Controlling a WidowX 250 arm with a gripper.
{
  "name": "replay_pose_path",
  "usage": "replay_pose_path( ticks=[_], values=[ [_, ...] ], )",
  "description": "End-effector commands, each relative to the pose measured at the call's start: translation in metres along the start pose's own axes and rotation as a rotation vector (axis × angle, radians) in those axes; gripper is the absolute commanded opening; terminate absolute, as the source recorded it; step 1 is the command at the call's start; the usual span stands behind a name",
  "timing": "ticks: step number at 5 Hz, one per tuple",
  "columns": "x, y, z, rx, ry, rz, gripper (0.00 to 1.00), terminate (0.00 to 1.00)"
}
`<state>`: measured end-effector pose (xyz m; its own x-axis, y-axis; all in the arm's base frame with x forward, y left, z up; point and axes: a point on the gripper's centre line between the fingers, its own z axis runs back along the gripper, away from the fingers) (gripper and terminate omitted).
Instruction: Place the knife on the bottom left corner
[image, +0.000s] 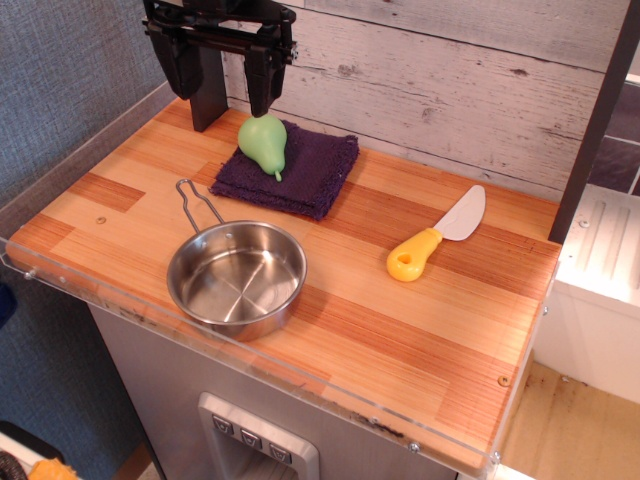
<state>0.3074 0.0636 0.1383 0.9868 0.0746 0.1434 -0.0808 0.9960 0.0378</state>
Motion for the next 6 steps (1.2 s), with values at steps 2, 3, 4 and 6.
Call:
replay_pose_path(
  ticks=[2, 3, 4, 6],
  values=[
    [0.000, -0.032, -0.014, 0.018, 0.017, -0.047, 1.00, 0.00],
    [-0.001, -0.066, -0.029, 0.024, 0.004, -0.081, 1.00, 0.00],
    [0.001, -0.096, -0.050, 0.008, -0.003, -0.112, 1.00, 0.00],
    [0.012, -0.133, -0.087, -0.092, 0.009, -0.197, 1.00, 0.00]
  ],
)
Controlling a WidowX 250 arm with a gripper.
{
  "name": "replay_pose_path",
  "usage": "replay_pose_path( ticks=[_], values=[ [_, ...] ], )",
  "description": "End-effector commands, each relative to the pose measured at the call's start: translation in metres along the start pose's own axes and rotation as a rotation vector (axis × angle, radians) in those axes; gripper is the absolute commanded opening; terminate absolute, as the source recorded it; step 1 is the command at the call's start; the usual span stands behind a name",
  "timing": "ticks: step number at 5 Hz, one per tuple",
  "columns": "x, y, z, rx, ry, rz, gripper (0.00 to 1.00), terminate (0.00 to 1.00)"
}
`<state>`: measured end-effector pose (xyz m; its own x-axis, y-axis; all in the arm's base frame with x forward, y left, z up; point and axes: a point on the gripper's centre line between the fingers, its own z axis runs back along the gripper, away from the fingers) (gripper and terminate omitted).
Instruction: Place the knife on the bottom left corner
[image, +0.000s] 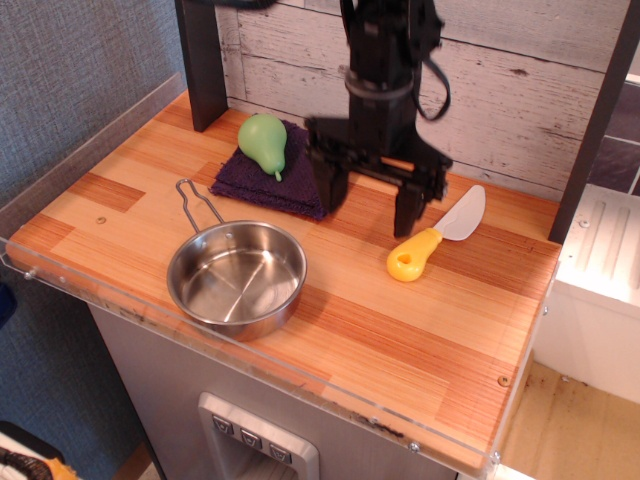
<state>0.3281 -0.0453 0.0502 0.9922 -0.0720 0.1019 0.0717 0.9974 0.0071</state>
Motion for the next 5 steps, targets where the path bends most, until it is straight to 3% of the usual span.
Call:
replay_pose_path(
  ticks=[1, 3, 4, 5],
  values=[
    [0.020, -0.031, -0.013, -0.056, -0.017, -0.089, 1.00, 0.00],
    [0.021, -0.041, -0.032, -0.034, 0.021, -0.115, 1.00, 0.00],
    [0.018, -0.037, -0.038, 0.009, 0.054, -0.121, 0.00, 0.00],
    [0.017, -0.038, -0.033, 0.006, 0.056, -0.129, 0.00, 0.00]
  ],
)
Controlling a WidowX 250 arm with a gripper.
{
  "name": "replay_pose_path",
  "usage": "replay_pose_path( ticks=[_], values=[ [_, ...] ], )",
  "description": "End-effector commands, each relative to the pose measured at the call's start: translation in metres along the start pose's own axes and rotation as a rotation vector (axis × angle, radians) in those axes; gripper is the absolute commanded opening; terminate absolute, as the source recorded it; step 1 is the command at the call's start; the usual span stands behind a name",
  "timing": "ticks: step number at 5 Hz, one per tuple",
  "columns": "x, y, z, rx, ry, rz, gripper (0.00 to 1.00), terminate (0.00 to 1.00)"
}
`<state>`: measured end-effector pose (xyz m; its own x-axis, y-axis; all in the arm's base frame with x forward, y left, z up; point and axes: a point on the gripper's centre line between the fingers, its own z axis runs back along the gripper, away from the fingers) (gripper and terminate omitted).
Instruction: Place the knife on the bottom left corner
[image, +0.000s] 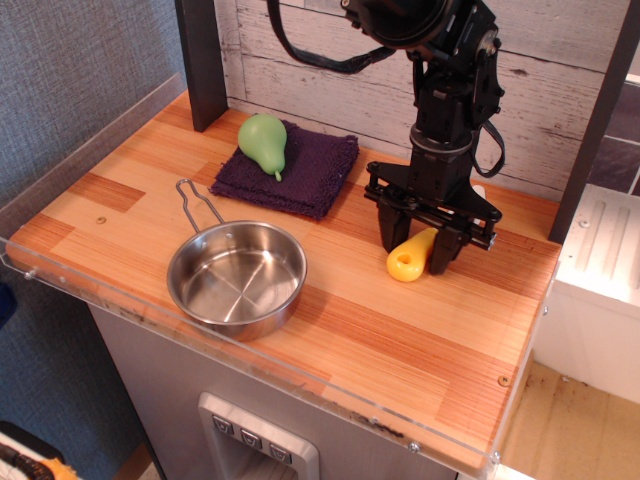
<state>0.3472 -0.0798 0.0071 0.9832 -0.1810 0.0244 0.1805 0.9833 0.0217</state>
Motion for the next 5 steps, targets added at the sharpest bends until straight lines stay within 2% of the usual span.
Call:
replay_pose_path(
  ticks=[1, 2, 3, 4, 5],
  values=[
    [-0.001, -0.008, 0.031, -0.024, -0.058, -0.023, 0.00, 0.00],
    [-0.006, -0.002, 0.078, -0.090, -0.159, 0.009, 0.00, 0.00],
    [-0.034, 0.046, 0.112, -0.088, -0.198, 0.127, 0.00, 0.00],
    [-0.066, 0.089, 0.114, -0.077, -0.158, 0.197, 0.00, 0.00],
    [-0.098, 0.131, 0.100, -0.027, -0.073, 0.273, 0.00, 0.00]
  ],
)
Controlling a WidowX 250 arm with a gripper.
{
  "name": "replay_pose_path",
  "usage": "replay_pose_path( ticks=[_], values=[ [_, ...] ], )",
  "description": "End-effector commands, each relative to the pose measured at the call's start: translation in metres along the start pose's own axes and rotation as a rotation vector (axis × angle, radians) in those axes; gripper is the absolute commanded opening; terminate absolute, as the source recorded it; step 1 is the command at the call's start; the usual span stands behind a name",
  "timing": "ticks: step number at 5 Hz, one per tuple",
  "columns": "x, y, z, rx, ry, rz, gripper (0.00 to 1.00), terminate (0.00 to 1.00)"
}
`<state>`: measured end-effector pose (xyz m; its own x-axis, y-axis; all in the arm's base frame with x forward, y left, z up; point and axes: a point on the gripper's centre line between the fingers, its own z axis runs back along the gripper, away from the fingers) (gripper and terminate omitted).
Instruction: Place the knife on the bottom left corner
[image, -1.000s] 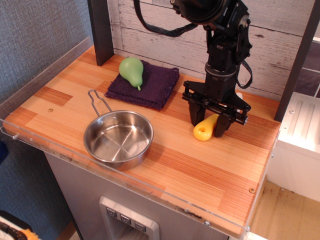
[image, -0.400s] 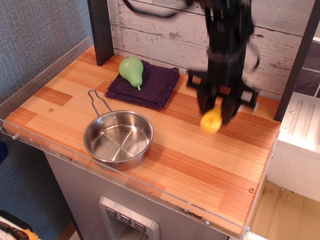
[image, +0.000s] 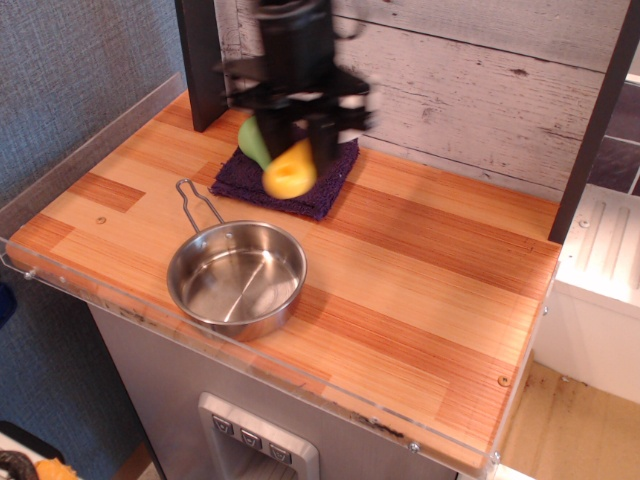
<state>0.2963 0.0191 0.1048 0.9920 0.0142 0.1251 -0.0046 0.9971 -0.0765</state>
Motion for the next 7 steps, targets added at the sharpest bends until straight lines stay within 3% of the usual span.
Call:
replay_pose_path(
  ticks=[1, 2, 3, 4, 5, 7],
  values=[
    [-0.031, 0.096, 0.005, 0.120, 0.071, 0.048, 0.00, 0.00],
    [-0.034, 0.147, 0.000, 0.159, 0.095, -0.008, 0.00, 0.00],
    [-0.029, 0.196, -0.005, 0.259, 0.087, -0.036, 0.00, 0.00],
    [-0.030, 0.213, -0.015, 0.262, 0.090, -0.017, 0.00, 0.00],
    [-0.032, 0.209, -0.035, 0.223, 0.108, -0.035, 0.00, 0.00],
    [-0.027, 0.194, -0.045, 0.223, 0.126, -0.075, 0.00, 0.00]
  ],
)
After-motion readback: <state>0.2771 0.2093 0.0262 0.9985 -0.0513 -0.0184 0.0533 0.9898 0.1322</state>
